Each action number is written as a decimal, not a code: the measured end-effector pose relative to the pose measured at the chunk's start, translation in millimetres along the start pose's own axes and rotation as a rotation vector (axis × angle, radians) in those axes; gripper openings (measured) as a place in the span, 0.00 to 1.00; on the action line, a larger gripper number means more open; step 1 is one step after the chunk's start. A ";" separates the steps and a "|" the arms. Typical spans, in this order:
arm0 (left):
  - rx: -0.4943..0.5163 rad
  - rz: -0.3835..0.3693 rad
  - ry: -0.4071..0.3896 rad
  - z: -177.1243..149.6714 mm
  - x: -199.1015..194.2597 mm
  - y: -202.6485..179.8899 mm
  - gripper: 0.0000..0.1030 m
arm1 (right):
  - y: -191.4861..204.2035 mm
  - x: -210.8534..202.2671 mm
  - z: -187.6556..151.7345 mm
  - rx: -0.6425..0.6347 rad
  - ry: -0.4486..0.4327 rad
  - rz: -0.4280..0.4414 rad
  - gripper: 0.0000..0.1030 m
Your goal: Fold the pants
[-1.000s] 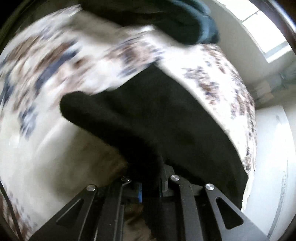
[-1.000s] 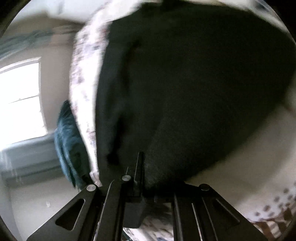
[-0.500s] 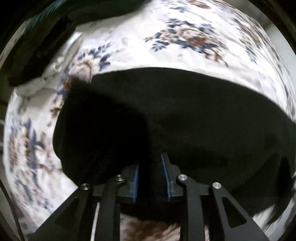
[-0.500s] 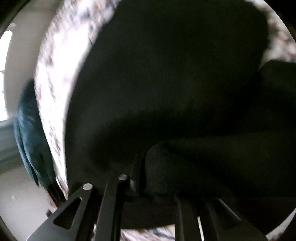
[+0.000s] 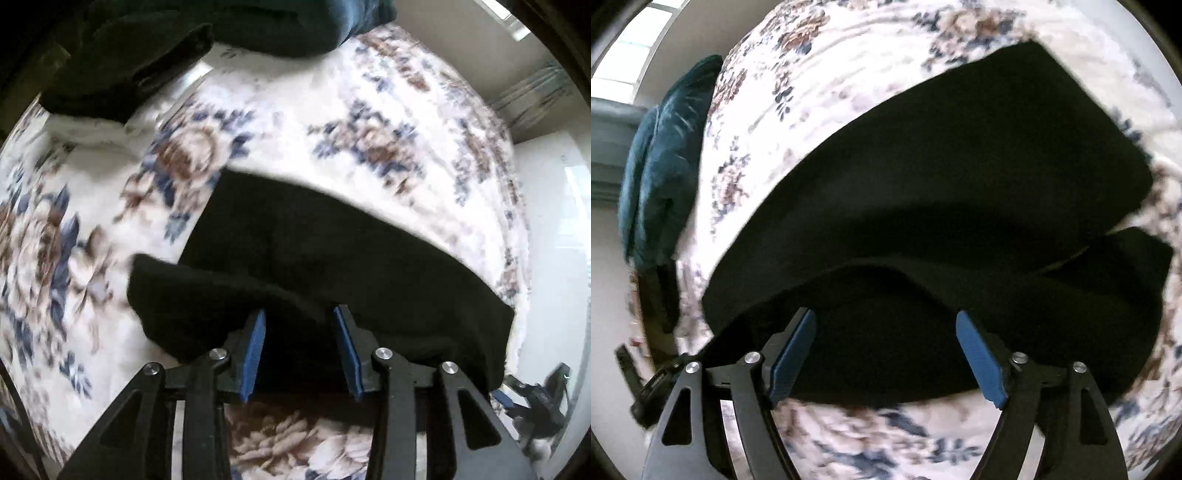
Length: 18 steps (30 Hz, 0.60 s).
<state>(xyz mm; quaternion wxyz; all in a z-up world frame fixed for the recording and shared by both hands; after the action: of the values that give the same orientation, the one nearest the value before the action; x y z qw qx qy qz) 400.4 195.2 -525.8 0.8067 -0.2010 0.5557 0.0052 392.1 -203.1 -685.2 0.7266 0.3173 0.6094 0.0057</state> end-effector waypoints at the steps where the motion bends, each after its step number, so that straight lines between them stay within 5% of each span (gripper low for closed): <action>1: 0.048 0.006 -0.011 2.7 -2.2 -6.9 0.34 | 5.3 3.8 3.5 -0.016 0.017 -0.002 0.79; 3: 0.253 0.017 0.012 1.2 1.4 -37.3 0.34 | 26.9 18.9 4.6 -0.070 0.061 -0.016 0.79; 6: 0.556 0.001 0.163 -16.8 32.1 -79.2 0.34 | 67.5 49.9 1.5 -0.130 0.169 0.017 0.79; 10: 0.942 0.121 0.351 -35.3 78.9 -105.9 0.34 | 128.2 89.9 0.1 -0.310 0.283 0.025 0.79; 12: 1.063 0.178 0.412 -39.3 84.8 -113.7 0.34 | 152.6 104.7 1.0 -0.418 0.312 -0.022 0.79; 15: 1.221 0.117 0.494 -55.1 75.6 -129.7 0.37 | 182.2 114.1 -1.4 -0.582 0.336 -0.072 0.79; 18: 1.247 0.061 0.701 -78.3 93.3 -118.6 0.49 | 192.8 116.4 -8.8 -0.638 0.380 -0.053 0.79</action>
<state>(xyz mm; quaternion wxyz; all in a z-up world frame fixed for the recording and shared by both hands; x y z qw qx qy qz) 393.6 40.3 -595.5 0.5449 0.3234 0.6871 -0.3555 487.2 0.8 -698.0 0.6626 0.0522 0.7092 0.2352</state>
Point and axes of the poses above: each gripper's, at about its wrist camera, not at the fingertips, and x roughly the way its jaws point, y to its left, z to its top, the point moved 8 cm from there along x, roughly the way its jaws point, and after that the axes turned 6 degrees about -y, right-handed, at the moved point
